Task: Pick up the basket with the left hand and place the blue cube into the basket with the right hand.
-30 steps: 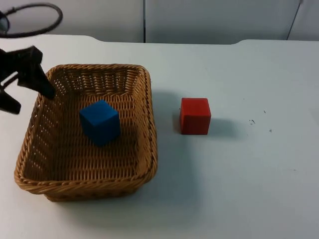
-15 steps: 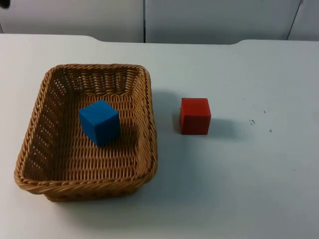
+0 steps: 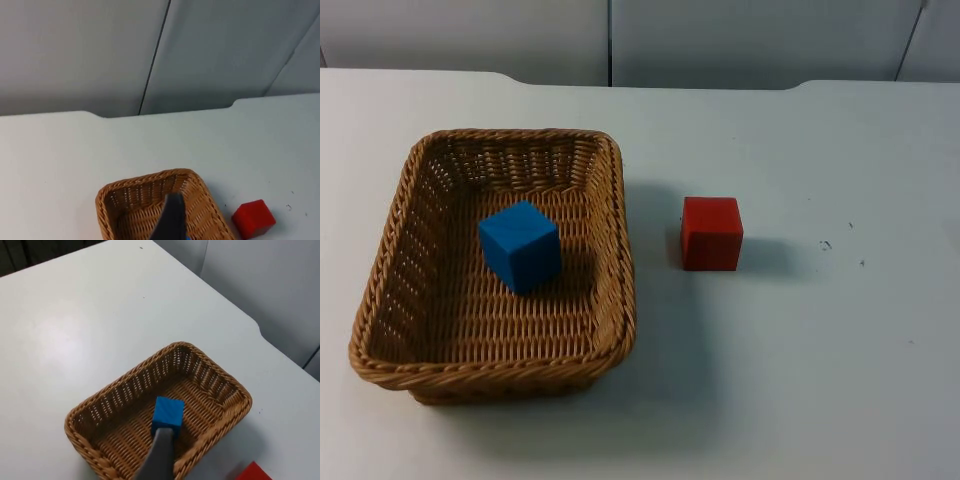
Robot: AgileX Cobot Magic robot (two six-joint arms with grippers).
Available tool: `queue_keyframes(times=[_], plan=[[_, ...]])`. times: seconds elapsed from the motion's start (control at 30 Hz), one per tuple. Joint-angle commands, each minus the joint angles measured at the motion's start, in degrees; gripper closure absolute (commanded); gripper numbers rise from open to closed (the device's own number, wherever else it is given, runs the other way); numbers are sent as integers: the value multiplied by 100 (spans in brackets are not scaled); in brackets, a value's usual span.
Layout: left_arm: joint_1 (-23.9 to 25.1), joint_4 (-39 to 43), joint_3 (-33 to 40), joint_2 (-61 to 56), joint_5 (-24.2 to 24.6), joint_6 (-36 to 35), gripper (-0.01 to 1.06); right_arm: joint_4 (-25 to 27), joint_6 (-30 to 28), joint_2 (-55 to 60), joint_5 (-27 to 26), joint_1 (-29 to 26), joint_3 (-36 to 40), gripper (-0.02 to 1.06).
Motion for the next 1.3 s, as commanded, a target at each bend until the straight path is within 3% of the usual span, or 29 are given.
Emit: queue_keyframes(times=[0.0, 0.13, 0.37, 0.67, 0.77, 0.97, 1.13, 1.27], plan=[[7, -148, 336, -545, -100, 53, 31, 41, -46, -355, -460, 23, 467, 25], [7, -148, 971, -1418, -112, 115, 31, 142, -75, -985, -830, 23, 1267, 25], [7, 430, 1839, -2670, 28, 46, 31, 142, -214, -1536, -909, 23, 2085, 25], [7, 1576, 2882, -4076, 404, -1327, 31, 166, -225, -1677, -1138, 23, 2969, 25], [7, 2003, 2870, -4645, 415, -1976, 31, 198, -225, -1677, -1144, 23, 3171, 25], [-17, 2677, 2681, -5250, 537, -2504, 31, 274, -225, -1677, -1025, 23, 3308, 25], [-487, 3619, 2638, -5370, 1308, -3352, 31, 322, -214, -1861, -927, 23, 3688, 25], [-840, 4078, 2638, -5370, 1558, -3483, 31, 449, -176, -2423, -890, 23, 4139, 25]])
